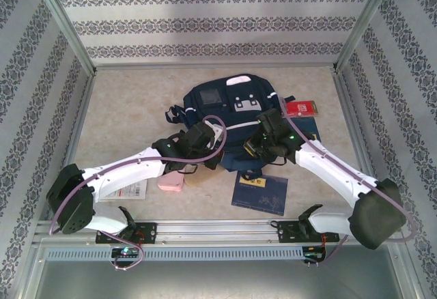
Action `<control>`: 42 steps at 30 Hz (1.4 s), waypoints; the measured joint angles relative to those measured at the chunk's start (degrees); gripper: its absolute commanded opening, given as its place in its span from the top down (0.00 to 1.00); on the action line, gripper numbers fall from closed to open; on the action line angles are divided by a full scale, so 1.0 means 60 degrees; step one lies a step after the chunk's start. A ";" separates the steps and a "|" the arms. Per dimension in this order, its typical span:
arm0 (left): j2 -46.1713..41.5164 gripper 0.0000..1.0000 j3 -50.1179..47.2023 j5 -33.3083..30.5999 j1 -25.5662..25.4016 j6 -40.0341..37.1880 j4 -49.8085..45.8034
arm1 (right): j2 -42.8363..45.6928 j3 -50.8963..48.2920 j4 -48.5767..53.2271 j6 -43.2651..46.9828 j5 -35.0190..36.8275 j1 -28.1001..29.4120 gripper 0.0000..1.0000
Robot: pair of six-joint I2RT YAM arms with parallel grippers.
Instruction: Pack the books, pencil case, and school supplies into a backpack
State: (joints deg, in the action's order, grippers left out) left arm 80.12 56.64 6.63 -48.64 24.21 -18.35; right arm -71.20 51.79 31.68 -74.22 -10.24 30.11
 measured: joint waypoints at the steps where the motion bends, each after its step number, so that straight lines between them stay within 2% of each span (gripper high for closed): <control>1: -0.0051 1.00 0.0007 -0.0011 0.0087 -0.0040 -0.0004 | 0.0102 0.0011 0.0040 0.0146 0.0033 -0.0084 1.00; 11: 0.0106 1.00 0.0251 0.0149 0.1056 -0.0441 -0.0277 | 0.0364 0.0069 0.0306 0.1107 0.0091 -0.0856 1.00; 20: 0.1366 1.00 0.0863 0.0255 0.2197 -0.0510 -0.0448 | 0.0554 0.0248 0.0645 0.1723 0.0178 -0.1559 1.00; 28: 0.2222 1.00 0.1308 0.0670 0.3402 -0.0554 -0.0521 | 0.0557 0.0270 0.0758 0.2018 0.0200 -0.1625 1.00; 36: 0.2728 0.97 0.2087 0.0896 0.3559 -0.0758 -0.0871 | 0.0546 0.0270 0.0758 0.2280 0.0211 -0.1628 1.00; 40: 0.2973 1.00 0.2189 0.0900 0.3632 -0.0798 -0.1056 | 0.0528 0.0291 0.0765 0.2488 0.0208 -0.1628 1.00; 41: 0.2987 1.00 0.2189 0.0936 0.3679 -0.0794 -0.1093 | 0.0492 0.0331 0.0783 0.2586 0.0204 -0.1625 0.96; 42: 0.2987 1.00 0.2189 0.0994 0.3719 -0.0790 -0.1100 | 0.0433 0.0386 0.0805 0.2685 0.0175 -0.1625 0.77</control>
State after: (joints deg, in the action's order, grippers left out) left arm 98.04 69.78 12.60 -26.33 19.46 -24.95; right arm -68.60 54.11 36.51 -58.11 -9.19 20.36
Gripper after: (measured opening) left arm 0.057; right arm 0.065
